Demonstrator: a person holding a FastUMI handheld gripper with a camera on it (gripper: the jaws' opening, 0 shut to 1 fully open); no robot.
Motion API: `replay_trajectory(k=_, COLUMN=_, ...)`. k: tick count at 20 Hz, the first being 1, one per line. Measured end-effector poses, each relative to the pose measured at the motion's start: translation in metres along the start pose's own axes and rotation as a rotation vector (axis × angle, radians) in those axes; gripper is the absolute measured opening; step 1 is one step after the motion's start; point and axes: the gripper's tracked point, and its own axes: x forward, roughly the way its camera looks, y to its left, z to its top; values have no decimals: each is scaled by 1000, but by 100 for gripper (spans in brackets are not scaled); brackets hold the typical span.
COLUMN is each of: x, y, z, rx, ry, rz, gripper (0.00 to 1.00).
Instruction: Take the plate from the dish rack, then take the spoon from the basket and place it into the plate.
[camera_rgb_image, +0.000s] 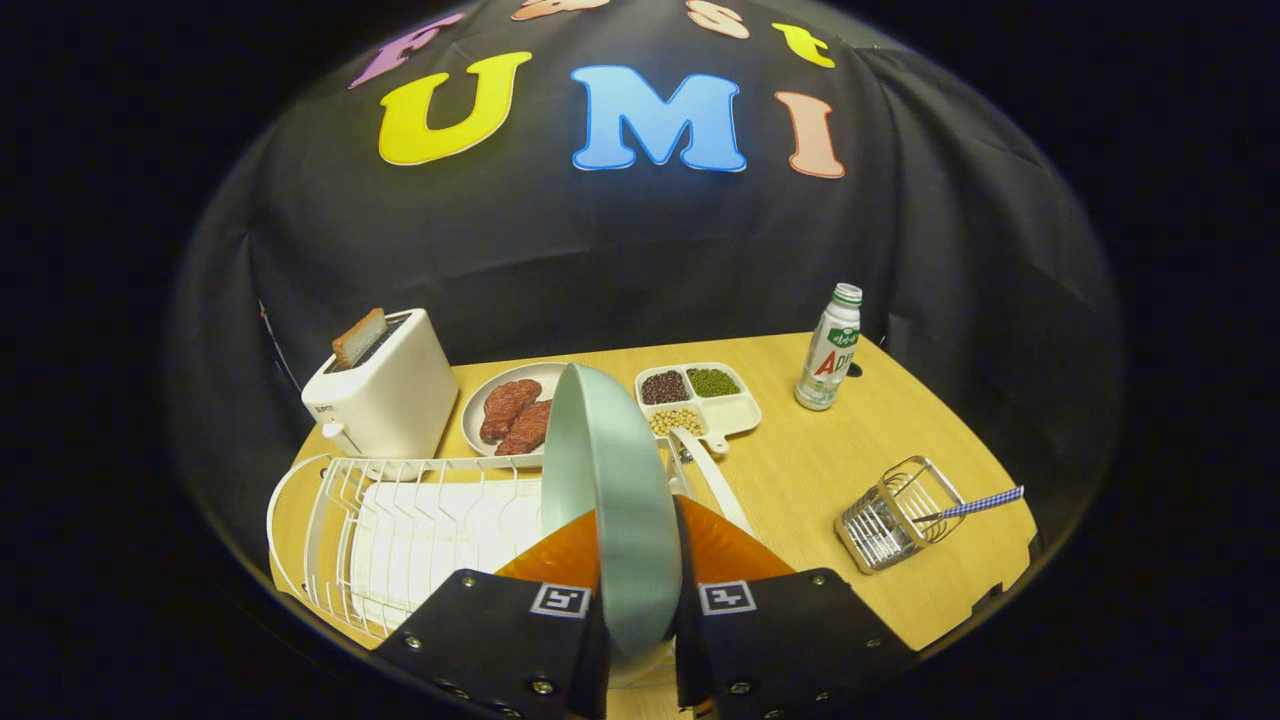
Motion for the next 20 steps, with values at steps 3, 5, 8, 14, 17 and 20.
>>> replay_trajectory(k=3, x=-15, y=-4, z=17, rx=-84, ry=-25, rz=-95, gripper=25)
replay_trajectory(k=5, x=-28, y=-5, z=26, rx=-110, ry=-47, rz=-140, gripper=25)
replay_trajectory(k=8, x=-49, y=-5, z=35, rx=-130, ry=-78, rz=-150, gripper=25)
replay_trajectory(k=14, x=-106, y=-22, z=26, rx=-165, ry=-118, rz=-146, gripper=25)
replay_trajectory(k=17, x=-136, y=-35, z=7, rx=-187, ry=-124, rz=-132, gripper=25)
replay_trajectory(k=20, x=-159, y=-48, z=-24, rx=-171, ry=-101, rz=-104, gripper=25)
